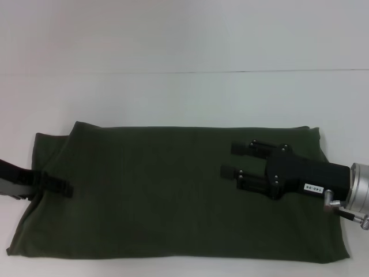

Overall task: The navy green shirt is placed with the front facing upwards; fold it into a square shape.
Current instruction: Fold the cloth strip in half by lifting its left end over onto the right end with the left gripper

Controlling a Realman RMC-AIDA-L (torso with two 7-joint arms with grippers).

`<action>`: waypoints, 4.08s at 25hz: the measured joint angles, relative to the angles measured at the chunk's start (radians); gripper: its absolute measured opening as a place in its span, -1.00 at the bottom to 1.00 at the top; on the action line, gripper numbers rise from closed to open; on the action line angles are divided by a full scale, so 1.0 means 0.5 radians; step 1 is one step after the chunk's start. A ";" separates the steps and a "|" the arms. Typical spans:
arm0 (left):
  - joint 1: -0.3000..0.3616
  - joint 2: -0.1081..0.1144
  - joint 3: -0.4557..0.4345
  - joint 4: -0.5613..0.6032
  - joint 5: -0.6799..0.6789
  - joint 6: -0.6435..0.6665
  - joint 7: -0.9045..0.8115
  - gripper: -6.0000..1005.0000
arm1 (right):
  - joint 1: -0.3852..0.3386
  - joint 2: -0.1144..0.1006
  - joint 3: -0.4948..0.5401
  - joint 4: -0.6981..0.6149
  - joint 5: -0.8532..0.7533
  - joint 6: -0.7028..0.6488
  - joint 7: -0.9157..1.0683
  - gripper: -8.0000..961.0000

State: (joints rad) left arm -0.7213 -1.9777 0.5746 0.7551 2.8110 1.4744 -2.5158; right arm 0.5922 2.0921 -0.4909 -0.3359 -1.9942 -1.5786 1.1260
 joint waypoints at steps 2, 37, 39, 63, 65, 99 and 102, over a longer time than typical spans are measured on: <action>0.000 0.000 0.001 -0.001 0.000 -0.003 -0.004 0.56 | 0.000 0.000 0.000 0.000 0.000 0.000 0.000 0.45; 0.002 -0.008 0.033 0.010 -0.049 0.005 0.031 -0.89 | 0.003 -0.006 0.000 -0.002 0.001 -0.009 0.000 0.45; 0.006 -0.008 0.032 0.012 -0.076 0.008 0.033 -0.88 | 0.002 -0.006 -0.009 -0.004 -0.001 -0.009 0.000 0.45; 0.122 -0.019 -0.071 0.076 -0.455 0.132 0.200 -0.88 | 0.147 0.013 -0.516 -0.067 0.008 0.339 0.055 -0.21; 0.132 -0.022 -0.081 0.076 -0.494 0.147 0.217 -0.88 | 0.170 0.013 -0.527 -0.026 0.009 0.403 0.055 -0.50; 0.186 -0.198 -0.102 0.044 -1.386 0.397 0.465 -0.87 | 0.517 0.044 -0.653 0.420 0.009 1.002 -0.020 -0.98; 0.180 -0.209 -0.100 0.043 -1.447 0.419 0.472 -0.87 | 0.523 0.047 -0.642 0.423 0.011 1.010 -0.023 -0.98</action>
State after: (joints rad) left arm -0.6311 -2.0820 0.5247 0.7766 2.0875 1.6838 -2.2796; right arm 0.8535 2.1157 -0.8121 -0.1242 -1.9885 -1.0734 1.1147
